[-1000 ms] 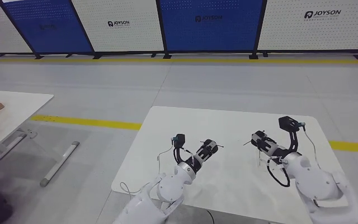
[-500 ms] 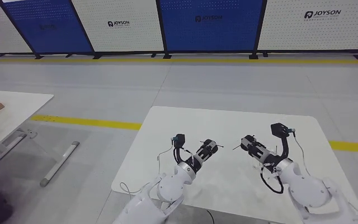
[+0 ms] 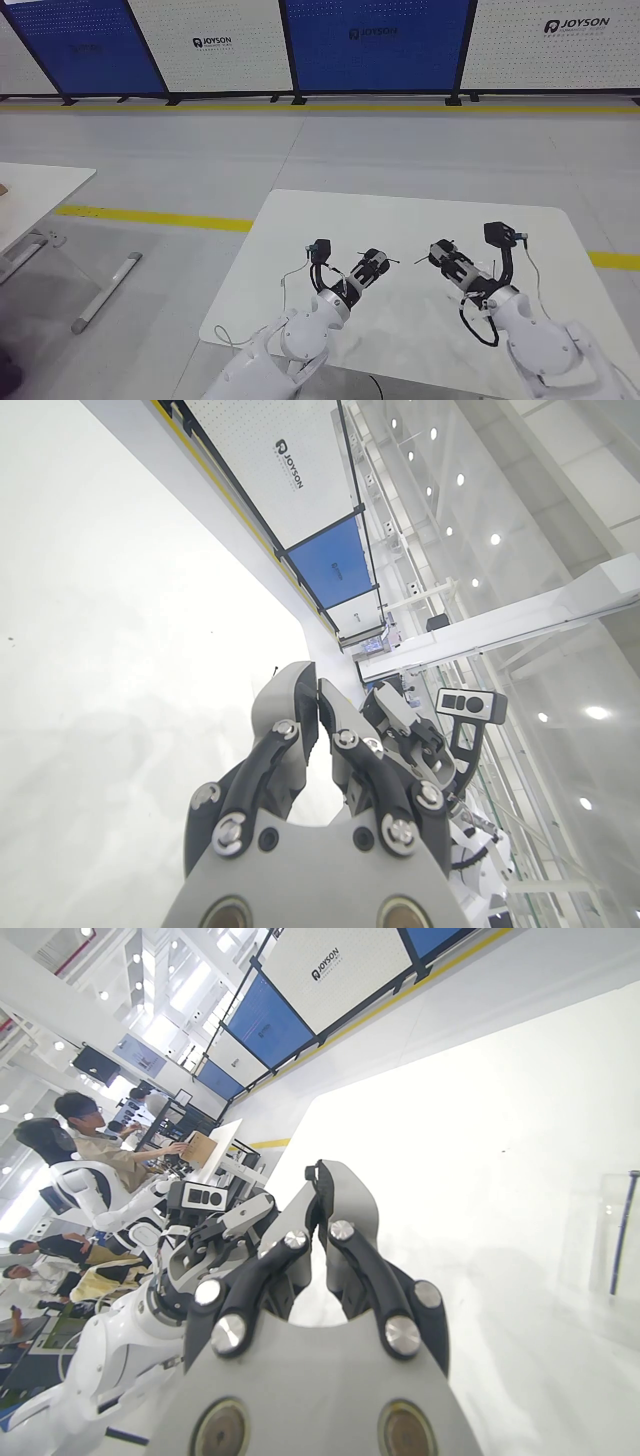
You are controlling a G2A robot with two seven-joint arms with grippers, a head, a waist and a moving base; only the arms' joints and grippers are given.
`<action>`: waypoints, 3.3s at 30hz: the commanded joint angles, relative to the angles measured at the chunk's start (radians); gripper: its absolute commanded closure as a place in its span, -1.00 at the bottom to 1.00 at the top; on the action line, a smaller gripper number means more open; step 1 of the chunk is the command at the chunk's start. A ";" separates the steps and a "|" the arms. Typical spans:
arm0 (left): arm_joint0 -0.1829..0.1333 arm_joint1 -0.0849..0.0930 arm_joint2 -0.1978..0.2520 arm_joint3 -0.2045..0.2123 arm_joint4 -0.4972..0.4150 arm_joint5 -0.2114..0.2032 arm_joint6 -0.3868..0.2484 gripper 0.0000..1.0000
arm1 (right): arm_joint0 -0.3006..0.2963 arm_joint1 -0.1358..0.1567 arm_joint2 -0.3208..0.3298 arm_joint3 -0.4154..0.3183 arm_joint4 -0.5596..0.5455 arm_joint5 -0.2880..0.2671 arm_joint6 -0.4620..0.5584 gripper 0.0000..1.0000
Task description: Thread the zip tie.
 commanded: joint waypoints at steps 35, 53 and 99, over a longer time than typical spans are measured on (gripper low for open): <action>0.000 0.000 0.000 0.000 0.000 0.000 0.000 1.00 | -0.055 -0.042 -0.109 -0.006 -0.129 0.021 -0.217 1.00; 0.000 0.000 0.000 0.000 0.000 0.000 0.000 1.00 | -0.027 -0.070 -0.137 0.047 -0.135 0.024 -0.273 1.00; 0.000 0.000 0.000 0.000 0.000 0.000 0.000 1.00 | -0.014 -0.121 -0.142 0.105 -0.162 -0.017 -0.243 0.86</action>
